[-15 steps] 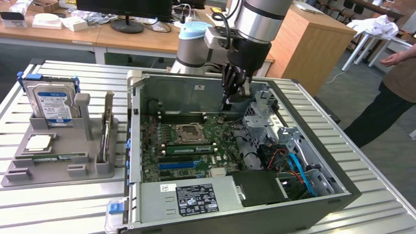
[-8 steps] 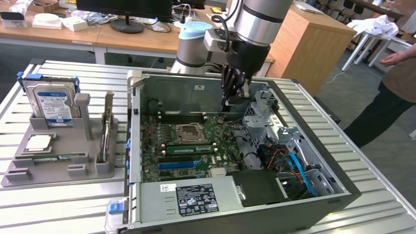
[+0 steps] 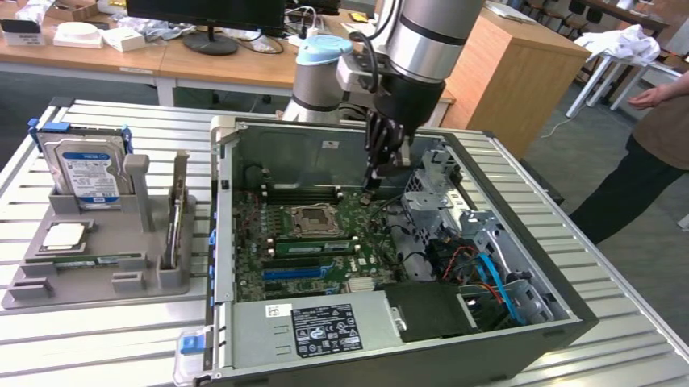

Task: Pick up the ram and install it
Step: 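Press down the ram until it locks into place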

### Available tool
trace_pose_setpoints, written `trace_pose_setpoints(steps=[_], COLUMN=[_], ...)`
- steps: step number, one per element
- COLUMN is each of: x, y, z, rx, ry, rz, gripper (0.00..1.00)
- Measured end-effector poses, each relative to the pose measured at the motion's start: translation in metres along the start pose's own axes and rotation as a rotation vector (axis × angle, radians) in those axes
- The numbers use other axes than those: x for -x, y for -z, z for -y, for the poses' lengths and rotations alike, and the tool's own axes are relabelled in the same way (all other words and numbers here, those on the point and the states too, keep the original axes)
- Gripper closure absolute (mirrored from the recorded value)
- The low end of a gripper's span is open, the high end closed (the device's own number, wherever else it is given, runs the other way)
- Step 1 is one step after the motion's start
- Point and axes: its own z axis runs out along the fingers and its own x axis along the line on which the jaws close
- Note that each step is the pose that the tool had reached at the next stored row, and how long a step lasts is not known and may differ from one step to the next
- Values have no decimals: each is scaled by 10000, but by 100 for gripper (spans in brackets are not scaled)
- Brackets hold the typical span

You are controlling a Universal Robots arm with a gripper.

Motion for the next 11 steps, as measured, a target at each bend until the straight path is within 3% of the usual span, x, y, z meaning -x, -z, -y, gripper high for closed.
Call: trace_pose_setpoints(steps=[11], x=[-1], y=[-47], z=[2], rx=[0], ry=[0], rz=[1], gripper=[90])
